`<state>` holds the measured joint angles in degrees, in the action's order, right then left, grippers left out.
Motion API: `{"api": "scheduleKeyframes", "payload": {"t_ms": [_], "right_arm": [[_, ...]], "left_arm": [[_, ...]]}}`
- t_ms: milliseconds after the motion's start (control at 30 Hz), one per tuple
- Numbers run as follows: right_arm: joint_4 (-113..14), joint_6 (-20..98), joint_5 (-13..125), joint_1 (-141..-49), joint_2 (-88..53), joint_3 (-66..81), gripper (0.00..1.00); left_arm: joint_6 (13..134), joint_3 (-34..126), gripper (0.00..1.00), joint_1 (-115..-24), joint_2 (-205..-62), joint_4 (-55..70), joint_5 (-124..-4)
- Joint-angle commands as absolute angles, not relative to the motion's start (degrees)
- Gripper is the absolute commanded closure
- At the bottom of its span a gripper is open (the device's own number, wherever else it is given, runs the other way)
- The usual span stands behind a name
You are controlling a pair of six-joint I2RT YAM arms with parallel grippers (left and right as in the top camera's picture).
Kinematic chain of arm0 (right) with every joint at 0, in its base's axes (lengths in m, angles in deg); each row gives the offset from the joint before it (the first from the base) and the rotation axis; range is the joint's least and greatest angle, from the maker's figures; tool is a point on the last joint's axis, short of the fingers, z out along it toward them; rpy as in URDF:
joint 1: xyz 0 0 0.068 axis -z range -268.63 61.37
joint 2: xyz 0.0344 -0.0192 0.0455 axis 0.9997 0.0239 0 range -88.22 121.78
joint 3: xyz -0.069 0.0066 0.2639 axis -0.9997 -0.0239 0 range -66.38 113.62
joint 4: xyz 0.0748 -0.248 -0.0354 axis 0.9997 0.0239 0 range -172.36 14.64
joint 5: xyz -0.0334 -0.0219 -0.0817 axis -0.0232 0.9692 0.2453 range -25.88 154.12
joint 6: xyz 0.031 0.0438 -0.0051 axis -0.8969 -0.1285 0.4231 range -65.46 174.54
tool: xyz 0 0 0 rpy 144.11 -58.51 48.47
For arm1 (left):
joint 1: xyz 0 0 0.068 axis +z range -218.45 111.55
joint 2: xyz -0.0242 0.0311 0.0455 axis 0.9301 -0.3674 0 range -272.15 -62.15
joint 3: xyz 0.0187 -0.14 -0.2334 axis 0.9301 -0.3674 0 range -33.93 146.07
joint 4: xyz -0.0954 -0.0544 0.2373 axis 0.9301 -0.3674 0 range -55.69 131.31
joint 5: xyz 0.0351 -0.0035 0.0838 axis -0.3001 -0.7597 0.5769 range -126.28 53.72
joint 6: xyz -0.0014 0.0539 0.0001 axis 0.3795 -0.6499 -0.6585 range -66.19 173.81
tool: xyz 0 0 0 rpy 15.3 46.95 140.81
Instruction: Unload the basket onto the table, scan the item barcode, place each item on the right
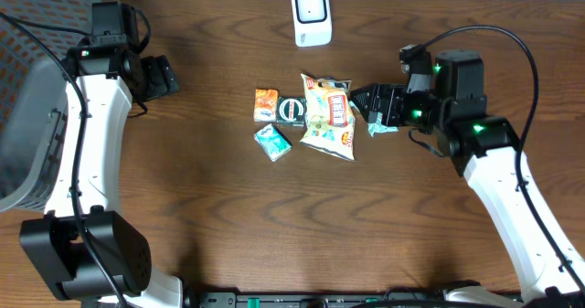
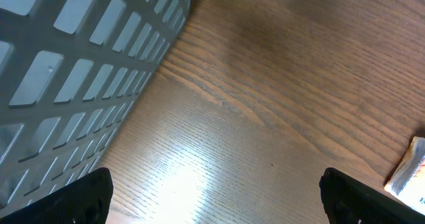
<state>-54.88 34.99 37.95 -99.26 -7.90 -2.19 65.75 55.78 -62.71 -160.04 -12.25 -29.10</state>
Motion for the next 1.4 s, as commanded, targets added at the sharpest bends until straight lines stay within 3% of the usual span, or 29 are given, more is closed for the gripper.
{"api": "scheduleKeyframes", "payload": {"t_ms": [0,400,500,1367], "right_arm": [[-51.60,33.03,39.83,-99.61,-5.15,5.43,0.13],[-20.08,43.45,49.42,-101.73,20.66,37.30,0.12],[-19.95,43.01,48.72,-102.15,23.05,37.32,0.01],[-27.95,33.77,44.16,-102.56,24.55,37.32,0.01]], "left_arm": [[65.23,55.48,0.03,-62.58,-160.65,-12.38,-29.25],[65.23,55.48,0.02,-62.58,-160.65,-12.38,-29.25],[65.23,55.48,0.03,-62.58,-160.65,-12.38,-29.25],[65.23,55.48,0.02,-62.58,-160.65,-12.38,-29.25]]}}
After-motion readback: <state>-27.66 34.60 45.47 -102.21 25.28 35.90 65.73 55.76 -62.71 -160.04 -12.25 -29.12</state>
